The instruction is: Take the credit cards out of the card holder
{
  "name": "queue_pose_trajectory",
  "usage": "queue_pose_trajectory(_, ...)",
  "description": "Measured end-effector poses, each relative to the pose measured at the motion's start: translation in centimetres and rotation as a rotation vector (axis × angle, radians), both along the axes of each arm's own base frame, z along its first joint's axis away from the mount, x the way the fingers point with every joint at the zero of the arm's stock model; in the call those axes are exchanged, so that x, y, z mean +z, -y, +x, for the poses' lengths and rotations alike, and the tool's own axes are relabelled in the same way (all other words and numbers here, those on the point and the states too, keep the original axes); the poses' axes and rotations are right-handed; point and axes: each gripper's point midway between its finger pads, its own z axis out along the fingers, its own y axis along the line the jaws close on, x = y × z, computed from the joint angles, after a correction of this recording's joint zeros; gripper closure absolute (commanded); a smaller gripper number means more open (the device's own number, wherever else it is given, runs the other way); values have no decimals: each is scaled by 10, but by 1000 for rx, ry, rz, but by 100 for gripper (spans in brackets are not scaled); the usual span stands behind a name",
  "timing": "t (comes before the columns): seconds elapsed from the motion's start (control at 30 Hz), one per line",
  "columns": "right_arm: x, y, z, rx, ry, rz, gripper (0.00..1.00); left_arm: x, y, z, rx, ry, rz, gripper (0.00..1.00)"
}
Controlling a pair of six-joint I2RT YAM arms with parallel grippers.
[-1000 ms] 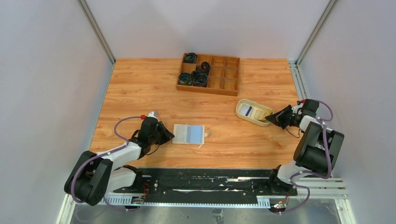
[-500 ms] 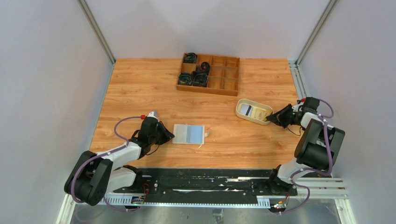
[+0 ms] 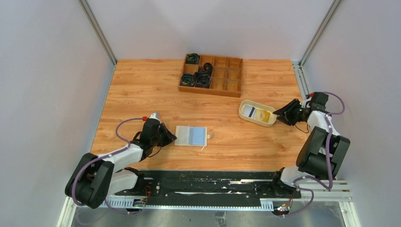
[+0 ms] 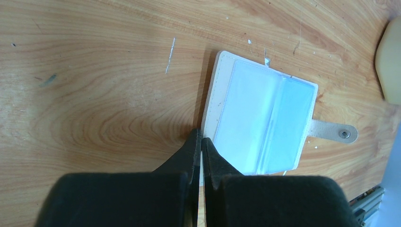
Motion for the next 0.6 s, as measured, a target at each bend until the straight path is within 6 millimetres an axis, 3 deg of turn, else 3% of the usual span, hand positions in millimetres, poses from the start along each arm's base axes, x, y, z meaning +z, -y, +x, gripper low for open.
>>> queue_pose_trajectory(0.17, 31, -5, 7, 40, 59, -145, 50, 0, -1, -2, 0, -4, 2, 100)
queue_pose_trajectory(0.33, 90, -44, 14, 159, 236, -325, 43, 1, -2, -5, -2, -10, 7, 100)
queue_pose_trajectory(0.43, 111, -80, 9, 252, 323, -393, 40, 2, -3, -7, -4, -11, 10, 100)
queue_pose_trajectory(0.47, 116, -107, 4, 322, 355, -414, 40, 2, -3, -7, -5, -11, 11, 100)
queue_pose_trajectory(0.6, 107, -172, -15, 502, 377, -429, 40, 5, -4, -9, -10, -7, 15, 100)
